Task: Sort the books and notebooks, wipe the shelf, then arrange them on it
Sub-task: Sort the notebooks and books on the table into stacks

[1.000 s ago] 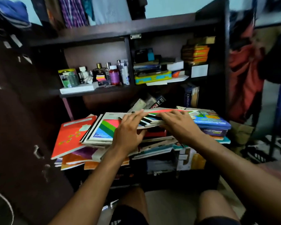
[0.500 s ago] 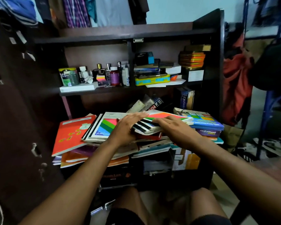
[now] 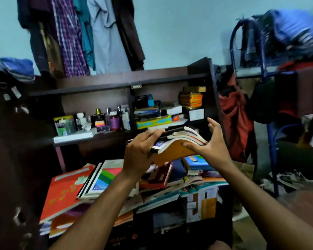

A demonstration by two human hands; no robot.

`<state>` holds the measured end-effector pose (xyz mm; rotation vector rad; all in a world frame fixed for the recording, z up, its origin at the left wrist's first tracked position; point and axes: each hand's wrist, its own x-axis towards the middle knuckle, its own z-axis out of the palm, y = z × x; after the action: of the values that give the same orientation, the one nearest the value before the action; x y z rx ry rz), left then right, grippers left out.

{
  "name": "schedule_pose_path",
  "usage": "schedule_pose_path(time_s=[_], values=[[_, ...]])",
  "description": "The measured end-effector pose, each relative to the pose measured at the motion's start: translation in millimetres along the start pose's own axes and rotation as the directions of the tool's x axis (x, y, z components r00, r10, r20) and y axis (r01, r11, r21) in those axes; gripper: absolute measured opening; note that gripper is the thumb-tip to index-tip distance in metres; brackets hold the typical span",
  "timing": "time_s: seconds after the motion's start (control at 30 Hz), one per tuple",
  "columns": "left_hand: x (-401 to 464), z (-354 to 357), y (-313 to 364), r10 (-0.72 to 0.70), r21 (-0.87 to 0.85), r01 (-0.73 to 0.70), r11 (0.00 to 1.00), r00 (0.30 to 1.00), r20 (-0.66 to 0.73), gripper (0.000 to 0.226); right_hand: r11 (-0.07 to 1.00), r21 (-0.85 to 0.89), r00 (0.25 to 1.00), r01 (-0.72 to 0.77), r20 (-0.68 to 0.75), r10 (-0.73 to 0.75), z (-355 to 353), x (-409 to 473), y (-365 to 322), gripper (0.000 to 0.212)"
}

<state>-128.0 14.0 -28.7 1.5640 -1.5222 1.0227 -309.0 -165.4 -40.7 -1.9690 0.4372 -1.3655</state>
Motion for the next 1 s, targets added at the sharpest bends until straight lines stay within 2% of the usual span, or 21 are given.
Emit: schedule_pose_path(time_s=[0.1, 0.17, 0.23, 0.3, 0.33, 0.37, 0.4, 0.47, 0.5, 0.57, 0.63, 0.67, 0.73, 0.77, 0.87, 1.0], values=[[23.2, 3.3, 46.0, 0.088, -0.057, -0.094, 0.994, 0.991, -0.098, 0.053, 0.978, 0.203, 0.984, -0.048, -0.159, 0.081, -51.3, -19.5, 3.6, 0.111], [34.4, 16.3, 84.4, 0.080, -0.110, -0.097, 0.989, 0.986, -0.146, 0.057, 0.949, 0.307, 0.956, -0.065, -0.254, 0.148, -89.9, -43.9, 11.7, 0.110], [41.4, 40.2, 129.1, 0.055, -0.196, -0.079, 0.977, 0.990, -0.127, 0.063, 0.900, 0.431, 0.926, -0.073, -0.307, 0.221, -124.9, -71.3, 19.9, 0.107], [47.9, 65.6, 170.1, -0.013, -0.338, -0.017, 0.941, 0.996, -0.086, 0.055, 0.887, 0.457, 0.919, -0.071, -0.315, 0.236, -150.4, -93.3, 26.9, 0.078], [51.0, 81.6, 192.5, -0.040, -0.440, 0.010, 0.898, 0.997, -0.060, 0.047, 0.897, 0.438, 0.913, -0.060, -0.339, 0.226, -171.5, -103.7, 32.8, 0.061], [52.7, 97.5, 214.9, -0.068, -0.546, 0.053, 0.836, 0.998, -0.008, 0.042, 0.918, 0.392, 0.901, -0.055, -0.377, 0.215, -196.7, -111.0, 38.9, 0.052], [51.0, 108.5, 226.8, -0.105, -0.638, 0.134, 0.758, 0.991, 0.083, 0.040, 0.933, 0.355, 0.893, -0.051, -0.401, 0.202, -216.0, -114.1, 42.3, 0.049], [42.6, 139.0, 250.4, -0.150, -0.768, 0.347, 0.538, 0.936, 0.318, 0.040, 0.973, 0.218, 0.898, -0.072, -0.411, 0.159, -262.0, -122.9, 55.3, 0.047], [35.4, 159.5, 265.3, -0.142, -0.795, 0.437, 0.420, 0.897, 0.418, 0.042, 0.985, 0.138, 0.905, -0.102, -0.399, 0.150, -286.4, -129.6, 60.9, 0.046], [20.1, 200.3, 288.9, -0.103, -0.791, 0.554, 0.260, 0.830, 0.547, 0.044, 0.984, 0.058, 0.910, -0.167, -0.374, 0.177, -323.3, -139.2, 75.3, 0.045], [4.1, 234.7, 310.2, -0.082, -0.739, 0.650, 0.176, 0.758, 0.647, 0.052, 0.971, 0.021, 0.912, -0.239, -0.338, 0.232, -345.3, -149.1, 92.5, 0.043], [-6.7, 252.4, 320.3, -0.071, -0.687, 0.712, 0.144, 0.700, 0.711, 0.063, 0.959, 0.006, 0.904, -0.283, -0.333, 0.269, -352.0, -155.9, 102.8, 0.043], [-28.8, 276.8, 336.0, -0.045, -0.581, 0.804, 0.126, 0.590, 0.806, 0.096, 0.933, -0.026, 0.884, -0.358, -0.332, 0.329, -357.2, -169.0, 124.6, 0.055], [-40.6, 287.7, 341.4, -0.045, -0.548, 0.825, 0.140, 0.558, 0.829, 0.107, 0.922, -0.048, 0.876, -0.384, -0.334, 0.348, -357.2, -176.9, 135.6, 0.064], [-70.2, 312.1, 349.2, -0.059, -0.521, 0.836, 0.174, 0.537, 0.842, 0.104, 0.883, -0.105, 0.850, -0.457, -0.344, 0.399, -351.6, -200.2, 170.6, 0.072], [-89.7, 318.2, 350.6, -0.037, -0.483, 0.844, 0.234, 0.504, 0.863, 0.098, 0.828, -0.072, 0.804, -0.556, -0.301, 0.513, -342.8, -222.1, 197.9, 0.081]])
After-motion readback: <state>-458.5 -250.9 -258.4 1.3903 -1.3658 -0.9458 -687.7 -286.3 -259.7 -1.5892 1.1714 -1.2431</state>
